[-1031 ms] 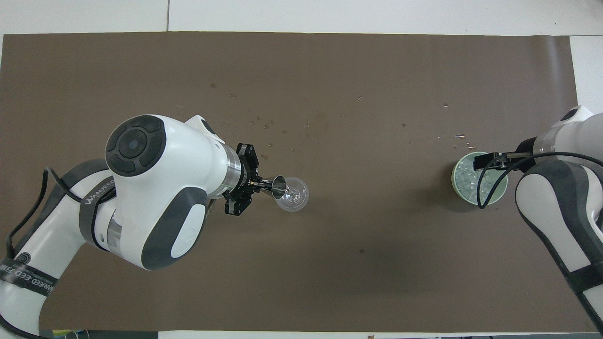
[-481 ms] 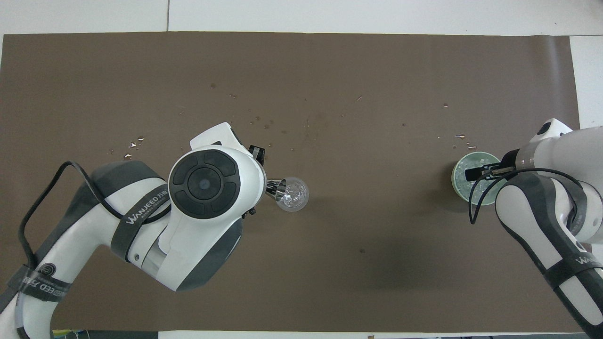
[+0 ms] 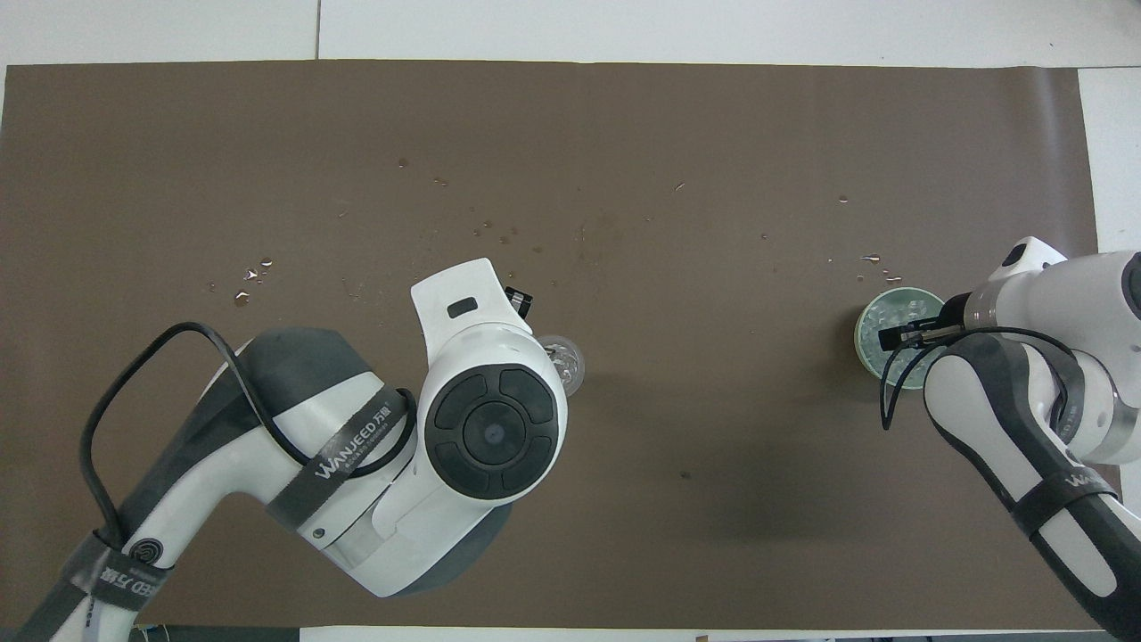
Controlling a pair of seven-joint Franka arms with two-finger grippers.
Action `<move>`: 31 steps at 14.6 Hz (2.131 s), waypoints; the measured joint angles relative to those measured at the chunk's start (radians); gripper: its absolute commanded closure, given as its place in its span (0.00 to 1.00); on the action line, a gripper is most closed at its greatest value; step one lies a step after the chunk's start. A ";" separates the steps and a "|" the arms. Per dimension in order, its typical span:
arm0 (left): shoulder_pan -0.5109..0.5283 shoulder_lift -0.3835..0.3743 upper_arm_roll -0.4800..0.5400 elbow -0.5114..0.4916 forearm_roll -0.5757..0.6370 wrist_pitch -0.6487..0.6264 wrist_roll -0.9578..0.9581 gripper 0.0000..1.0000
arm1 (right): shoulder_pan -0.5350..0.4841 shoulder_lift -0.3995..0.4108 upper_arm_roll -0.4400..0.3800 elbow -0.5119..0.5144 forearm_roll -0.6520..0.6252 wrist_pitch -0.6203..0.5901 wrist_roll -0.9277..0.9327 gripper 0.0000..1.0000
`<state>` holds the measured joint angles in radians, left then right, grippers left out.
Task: Pour wine and add ice with both arms
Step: 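Carry the metal cup back to its spot while the right gripper grasps ice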
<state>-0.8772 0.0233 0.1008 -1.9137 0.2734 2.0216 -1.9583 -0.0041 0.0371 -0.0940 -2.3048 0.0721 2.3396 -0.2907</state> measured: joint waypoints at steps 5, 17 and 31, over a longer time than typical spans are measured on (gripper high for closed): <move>-0.038 0.000 0.000 0.004 0.128 -0.009 -0.083 1.00 | 0.000 0.000 0.002 0.000 0.000 0.000 -0.008 0.40; 0.088 -0.001 0.008 0.028 -0.138 -0.011 0.016 1.00 | 0.000 0.000 0.002 -0.024 0.000 0.000 -0.023 0.45; 0.812 0.022 0.023 -0.135 -1.222 -0.084 0.831 1.00 | -0.002 -0.001 0.001 -0.030 0.000 0.000 -0.023 0.49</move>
<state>-0.0653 0.0455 0.1239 -2.0488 -0.9491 1.9378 -1.1274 -0.0062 0.0365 -0.0933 -2.3353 0.0721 2.3394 -0.3136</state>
